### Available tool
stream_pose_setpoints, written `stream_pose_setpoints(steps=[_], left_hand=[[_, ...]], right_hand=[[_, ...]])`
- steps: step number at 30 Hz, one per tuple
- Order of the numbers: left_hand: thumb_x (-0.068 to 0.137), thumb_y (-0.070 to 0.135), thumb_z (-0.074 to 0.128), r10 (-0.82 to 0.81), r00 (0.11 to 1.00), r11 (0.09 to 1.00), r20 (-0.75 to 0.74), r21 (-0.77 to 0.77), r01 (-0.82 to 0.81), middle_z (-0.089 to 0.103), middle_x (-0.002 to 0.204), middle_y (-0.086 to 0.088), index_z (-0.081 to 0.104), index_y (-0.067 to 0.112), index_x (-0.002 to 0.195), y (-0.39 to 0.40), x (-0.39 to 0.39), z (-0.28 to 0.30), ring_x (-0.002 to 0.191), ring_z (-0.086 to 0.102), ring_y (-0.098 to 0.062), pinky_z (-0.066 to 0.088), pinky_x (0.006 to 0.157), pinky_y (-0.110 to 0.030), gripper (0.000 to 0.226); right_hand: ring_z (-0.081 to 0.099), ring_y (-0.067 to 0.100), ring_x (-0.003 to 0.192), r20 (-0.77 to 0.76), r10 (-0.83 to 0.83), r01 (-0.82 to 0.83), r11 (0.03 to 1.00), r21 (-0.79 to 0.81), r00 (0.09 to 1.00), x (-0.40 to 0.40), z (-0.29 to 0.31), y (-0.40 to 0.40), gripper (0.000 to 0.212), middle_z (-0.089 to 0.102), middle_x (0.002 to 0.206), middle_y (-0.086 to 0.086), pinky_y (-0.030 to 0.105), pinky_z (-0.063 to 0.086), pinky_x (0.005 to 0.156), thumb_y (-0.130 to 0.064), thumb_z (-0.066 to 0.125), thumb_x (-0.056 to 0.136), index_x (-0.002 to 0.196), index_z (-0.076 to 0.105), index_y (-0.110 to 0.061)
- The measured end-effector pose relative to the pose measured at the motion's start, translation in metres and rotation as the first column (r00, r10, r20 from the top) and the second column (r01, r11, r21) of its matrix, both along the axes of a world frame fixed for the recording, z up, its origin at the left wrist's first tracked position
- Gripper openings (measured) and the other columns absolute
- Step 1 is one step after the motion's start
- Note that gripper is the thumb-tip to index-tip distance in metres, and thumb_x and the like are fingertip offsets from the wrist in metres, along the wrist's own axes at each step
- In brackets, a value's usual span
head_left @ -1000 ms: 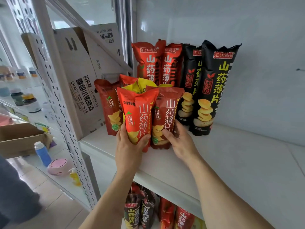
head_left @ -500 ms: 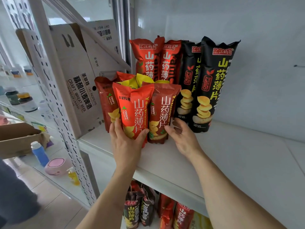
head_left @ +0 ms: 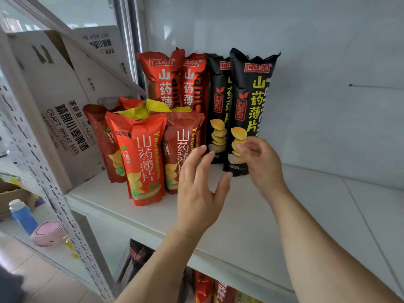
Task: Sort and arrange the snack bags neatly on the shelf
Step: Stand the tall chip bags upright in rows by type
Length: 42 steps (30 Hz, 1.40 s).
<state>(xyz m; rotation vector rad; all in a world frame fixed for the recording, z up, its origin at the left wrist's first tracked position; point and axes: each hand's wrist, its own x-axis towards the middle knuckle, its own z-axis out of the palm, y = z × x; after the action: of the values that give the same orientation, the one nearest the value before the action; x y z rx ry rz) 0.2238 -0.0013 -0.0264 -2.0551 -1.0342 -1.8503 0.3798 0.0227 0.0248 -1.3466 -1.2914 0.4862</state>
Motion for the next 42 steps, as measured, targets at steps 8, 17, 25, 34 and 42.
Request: stream_pose_setpoints(steps=[8,17,25,34,42], left_hand=[[0.099,0.051,0.047,-0.066,0.922,0.862,0.382,-0.444,0.245,0.041,0.135,0.017,0.047,0.02,0.141,0.053,0.054,0.044,0.13,0.039,-0.001,0.037,0.108,-0.028,0.052],[0.1,0.061,0.034,0.071,0.832,0.743,0.55,-0.586,0.324,0.04,0.154,0.003,0.036,0.026,0.15,0.11,0.068,0.045,0.141,0.037,-0.019,0.034,0.116,-0.046,0.061],[0.097,0.061,0.042,0.083,0.797,0.747,0.598,-0.567,0.347,0.039,0.154,0.001,0.036,0.025,0.15,0.15,0.075,0.059,0.14,0.039,-0.019,0.035,0.114,-0.042,0.064],[0.058,0.083,0.07,0.074,0.685,0.698,0.725,-0.528,0.483,0.035,0.153,0.006,0.026,0.041,0.148,0.181,0.086,0.052,0.138,0.041,-0.025,0.055,0.094,-0.054,0.108],[0.065,0.065,0.08,0.018,0.694,0.704,0.72,-0.502,0.502,0.042,0.137,0.011,0.047,0.038,0.137,0.184,0.091,0.048,0.123,0.05,-0.021,0.058,0.087,-0.052,0.084]], right_hand=[[0.043,0.015,0.136,0.028,-0.043,0.044,0.999,-0.013,0.999,0.043,0.013,0.039,0.076,0.043,0.151,-0.001,0.027,0.038,0.098,-0.049,0.071,0.085,0.148,0.038,-0.021],[0.057,0.004,0.116,-0.028,0.135,-0.137,0.989,-0.063,0.99,0.048,0.002,0.072,0.087,0.058,0.126,-0.02,0.024,0.047,0.092,-0.04,0.085,0.073,0.142,0.033,-0.035],[0.059,-0.014,0.094,-0.067,0.07,-0.071,0.997,-0.009,0.995,0.067,-0.007,0.068,0.068,0.062,0.101,-0.033,0.019,0.048,0.081,-0.035,0.088,0.07,0.115,0.04,-0.051],[0.066,-0.005,0.099,-0.086,0.034,-0.033,0.999,0.005,0.996,0.085,-0.014,0.052,0.062,0.069,0.104,-0.03,0.034,0.054,0.091,-0.029,0.089,0.068,0.105,0.049,-0.06],[0.065,-0.008,0.099,-0.085,-0.003,0.002,1.0,-0.015,0.996,0.093,-0.01,0.032,0.064,0.067,0.103,-0.035,0.033,0.052,0.094,-0.034,0.09,0.065,0.11,0.049,-0.055]])
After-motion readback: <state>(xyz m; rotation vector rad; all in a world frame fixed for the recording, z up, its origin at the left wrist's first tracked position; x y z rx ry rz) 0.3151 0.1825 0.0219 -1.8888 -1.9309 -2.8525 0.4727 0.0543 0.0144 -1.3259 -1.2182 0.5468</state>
